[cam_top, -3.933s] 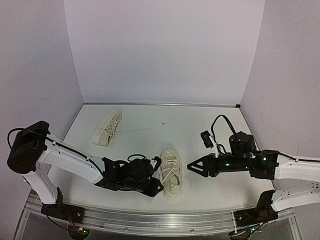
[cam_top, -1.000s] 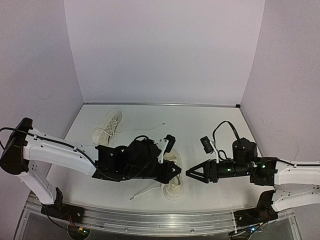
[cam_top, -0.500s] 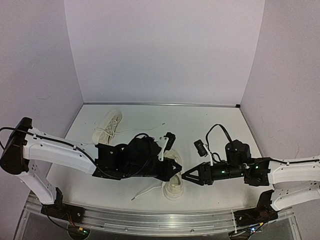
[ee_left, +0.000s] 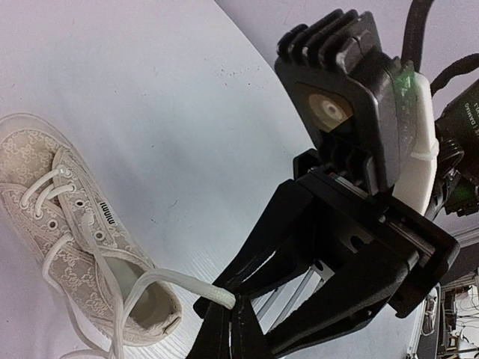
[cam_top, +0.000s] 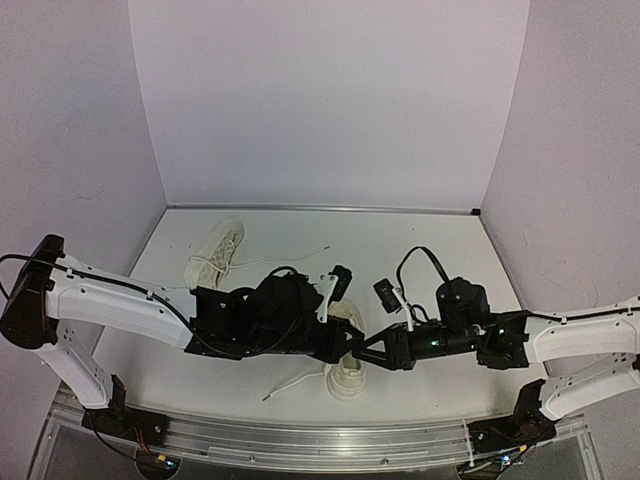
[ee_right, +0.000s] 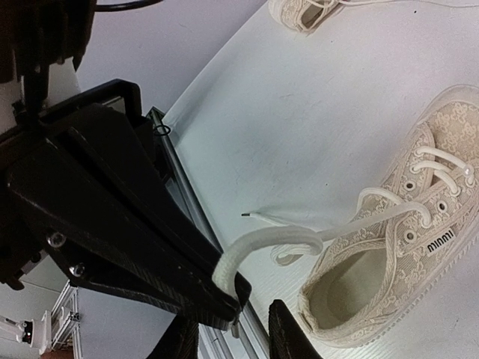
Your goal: Tie the shoes
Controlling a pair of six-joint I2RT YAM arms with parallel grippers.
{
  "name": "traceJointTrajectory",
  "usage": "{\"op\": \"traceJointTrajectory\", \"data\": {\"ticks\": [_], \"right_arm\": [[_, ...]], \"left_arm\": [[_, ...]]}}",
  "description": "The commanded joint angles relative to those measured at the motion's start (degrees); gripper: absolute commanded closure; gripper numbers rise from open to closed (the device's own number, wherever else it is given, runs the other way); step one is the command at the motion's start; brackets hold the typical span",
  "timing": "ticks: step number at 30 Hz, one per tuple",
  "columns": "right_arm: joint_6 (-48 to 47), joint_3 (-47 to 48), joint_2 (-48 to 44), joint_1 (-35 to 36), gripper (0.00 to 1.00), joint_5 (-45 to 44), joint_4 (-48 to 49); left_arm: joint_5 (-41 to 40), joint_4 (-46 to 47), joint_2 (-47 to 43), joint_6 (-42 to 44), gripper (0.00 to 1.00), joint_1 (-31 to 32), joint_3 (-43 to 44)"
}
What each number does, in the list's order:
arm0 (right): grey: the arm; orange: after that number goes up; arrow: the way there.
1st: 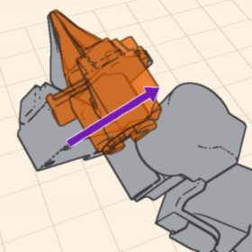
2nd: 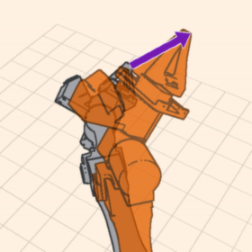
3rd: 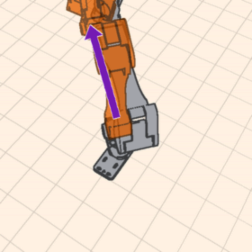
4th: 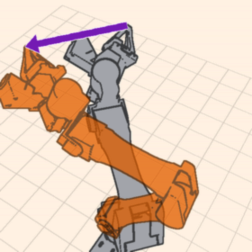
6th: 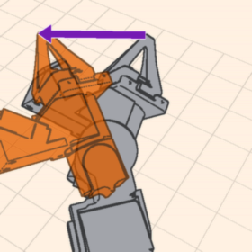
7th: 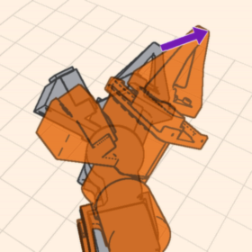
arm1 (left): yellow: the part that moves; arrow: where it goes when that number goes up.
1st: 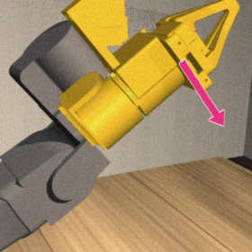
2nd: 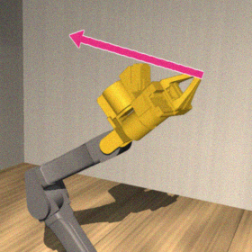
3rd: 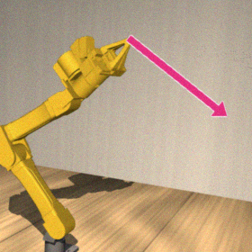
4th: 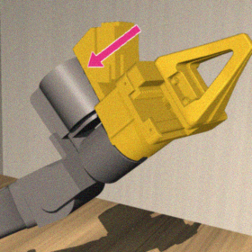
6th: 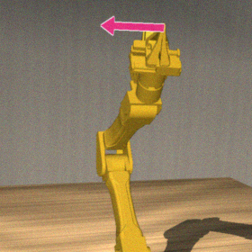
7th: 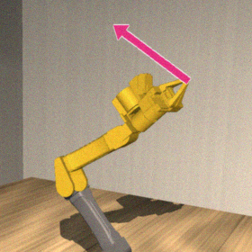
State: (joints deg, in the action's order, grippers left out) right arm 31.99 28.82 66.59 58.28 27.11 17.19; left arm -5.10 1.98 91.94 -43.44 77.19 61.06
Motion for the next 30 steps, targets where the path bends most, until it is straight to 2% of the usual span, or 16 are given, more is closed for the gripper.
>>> {"op": "traceJointTrajectory", "data": {"ticks": [1, 5, 11, 13, 16, 19, 25, 30], "right_arm": [[-1.19, 2.54, 0.58, 0.38, 0.75, -1.36, 2.41], [-1.44, 2.8, 0.99, 0.35, 0.87, -1.36, 2.23], [-1.75, 2.74, -0.61, 0.44, 1.0, -1.64, 0.9], [-1.95, 2.8, -1.7, 0.45, 1.0, -2.15, -0.53], [-1.99, 2.4, -3.52, 0.44, 1.0, -3.91, -2.87], [-1.55, 1.88, -5.34, 0.43, 1.0, -6.45, -5.42], [0.43, 1.11, -7.4, 0.45, 1.0, -10.51, -8.44], [1.96, 0.97, -8.54, 0.39, 1.0, -13.17, -9.89]], "left_arm": [[0.52, 1.96, -1.0, 0.14, 1.0, -0.31, 2.31], [0.7, 2.05, -1.13, 0.19, 1.0, -0.29, 2.32], [0.87, 0.41, -1.62, 0.25, 0.99, -0.72, 2.35], [0.83, -1.2, -2.55, -0.07, 0.83, -1.22, 1.8], [-0.34, -4.89, -6.35, -0.05, 0.51, -1.75, -0.4], [-2.65, -9.15, -11.97, 0.96, 0.35, -1.81, -3.15], [-6.99, -25.26, -19.95, 1.38, 0.18, -1.8, -6.72], [-5.71, -37.16, -16.28, 1.9, 0.18, -0.78, -6.46]]}}
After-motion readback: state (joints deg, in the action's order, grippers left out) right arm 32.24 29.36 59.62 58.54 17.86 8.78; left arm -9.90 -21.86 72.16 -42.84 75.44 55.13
